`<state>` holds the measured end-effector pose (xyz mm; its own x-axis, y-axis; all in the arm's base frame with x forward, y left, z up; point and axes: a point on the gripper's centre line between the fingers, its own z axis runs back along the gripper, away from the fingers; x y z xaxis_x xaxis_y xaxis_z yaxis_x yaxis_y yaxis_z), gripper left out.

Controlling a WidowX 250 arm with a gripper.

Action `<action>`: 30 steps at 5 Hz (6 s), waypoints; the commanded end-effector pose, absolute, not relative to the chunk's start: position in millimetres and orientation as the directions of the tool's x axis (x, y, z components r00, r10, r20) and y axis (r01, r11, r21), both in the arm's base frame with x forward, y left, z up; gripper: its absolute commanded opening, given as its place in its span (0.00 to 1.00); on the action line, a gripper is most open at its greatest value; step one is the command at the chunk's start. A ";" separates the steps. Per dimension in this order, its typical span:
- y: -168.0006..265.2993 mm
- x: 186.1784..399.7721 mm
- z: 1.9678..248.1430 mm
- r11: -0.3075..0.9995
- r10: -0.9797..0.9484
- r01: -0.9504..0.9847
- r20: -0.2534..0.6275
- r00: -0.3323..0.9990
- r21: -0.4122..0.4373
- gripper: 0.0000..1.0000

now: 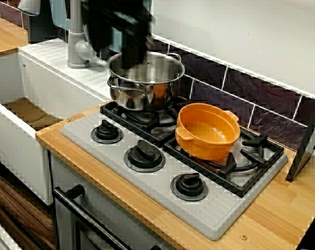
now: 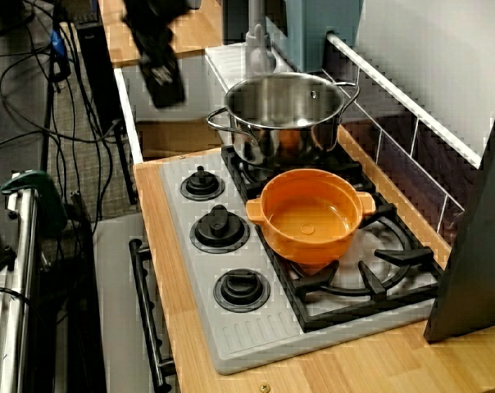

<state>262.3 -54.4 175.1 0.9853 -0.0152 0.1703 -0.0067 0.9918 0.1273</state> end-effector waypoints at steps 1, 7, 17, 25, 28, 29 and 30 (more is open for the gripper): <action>-67.9 327.3 165.4 0.977 -0.031 -0.017 0.218 0.975 0.211 1.00; -92.7 355.5 132.9 0.971 0.139 -0.162 0.140 0.980 0.177 1.00; -92.8 372.8 94.4 0.973 0.112 -0.124 0.075 0.991 0.196 0.00; -23.3 365.5 207.1 0.975 0.219 -0.221 0.147 0.965 -0.003 0.00; 23.5 364.2 212.4 0.929 0.353 -0.367 0.189 0.916 0.045 0.00; 41.4 362.1 214.3 0.915 0.393 -0.403 0.188 0.900 0.017 0.00; 54.5 361.4 215.2 0.905 0.412 -0.424 0.200 0.889 0.025 0.00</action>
